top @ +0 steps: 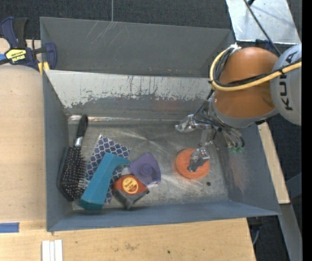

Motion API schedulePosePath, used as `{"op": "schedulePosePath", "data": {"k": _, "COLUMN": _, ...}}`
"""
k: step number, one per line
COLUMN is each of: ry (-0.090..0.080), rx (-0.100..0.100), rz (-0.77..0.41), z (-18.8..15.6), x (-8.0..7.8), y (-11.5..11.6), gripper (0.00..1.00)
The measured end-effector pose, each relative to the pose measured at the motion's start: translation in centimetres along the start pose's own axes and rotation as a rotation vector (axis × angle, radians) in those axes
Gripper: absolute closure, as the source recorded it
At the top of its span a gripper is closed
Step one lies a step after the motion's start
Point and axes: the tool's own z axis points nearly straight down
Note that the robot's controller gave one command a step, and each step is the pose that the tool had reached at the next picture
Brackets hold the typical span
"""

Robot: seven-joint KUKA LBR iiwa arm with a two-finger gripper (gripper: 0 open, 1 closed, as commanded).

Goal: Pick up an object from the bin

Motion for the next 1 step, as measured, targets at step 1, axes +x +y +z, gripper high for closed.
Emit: {"op": "schedulePosePath", "data": {"k": 1, "ry": 0.001, "rx": 0.0, "rz": -0.008, "z": 1.29, "x": 0.57, "y": 0.03, "gripper": 0.0}}
